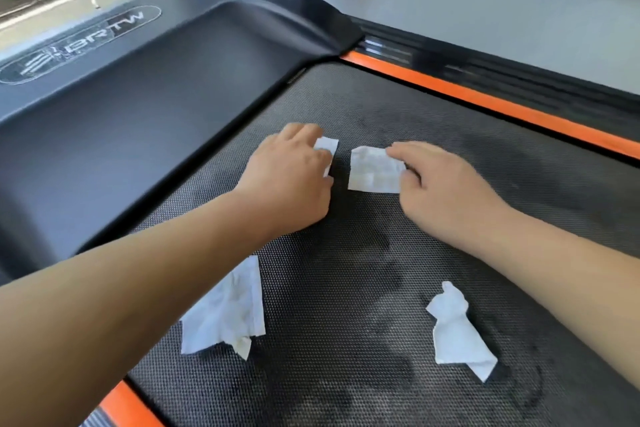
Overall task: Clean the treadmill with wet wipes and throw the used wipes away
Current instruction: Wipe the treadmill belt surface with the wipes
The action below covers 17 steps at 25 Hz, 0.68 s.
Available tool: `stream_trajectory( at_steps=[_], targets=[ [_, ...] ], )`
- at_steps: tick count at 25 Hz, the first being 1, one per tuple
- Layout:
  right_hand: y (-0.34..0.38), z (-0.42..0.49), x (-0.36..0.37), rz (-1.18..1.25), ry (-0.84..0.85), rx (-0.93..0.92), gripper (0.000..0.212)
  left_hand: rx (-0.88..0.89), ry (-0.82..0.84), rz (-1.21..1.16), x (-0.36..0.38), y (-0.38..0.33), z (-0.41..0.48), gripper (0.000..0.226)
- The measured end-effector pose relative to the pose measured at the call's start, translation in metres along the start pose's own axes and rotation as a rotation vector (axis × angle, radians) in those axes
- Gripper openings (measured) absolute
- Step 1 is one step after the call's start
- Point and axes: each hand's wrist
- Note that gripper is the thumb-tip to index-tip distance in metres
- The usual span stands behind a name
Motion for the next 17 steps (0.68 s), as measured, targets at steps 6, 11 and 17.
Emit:
stream_trajectory(
  at_steps=[6, 11, 17],
  targets=[
    [-0.016, -0.006, -0.006, -0.149, 0.154, -0.001, 0.038, 0.144, -0.090, -0.345, 0.011, -0.033, 0.025, 0.020],
    [0.005, 0.012, -0.021, -0.292, 0.290, 0.089, 0.053, -0.050, 0.006, -0.523, 0.019, -0.051, 0.034, 0.007],
    [0.010, 0.018, -0.023, -0.434, 0.370, 0.108, 0.047, 0.007, 0.077, -0.561, 0.001, -0.057, 0.003, 0.003]
  ],
)
Point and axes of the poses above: each hand's wrist, its own z-axis towards the middle knuckle, its own x-axis out of the palm, y = z × x, and after that the axes turned 9 degrees about x, right-handed
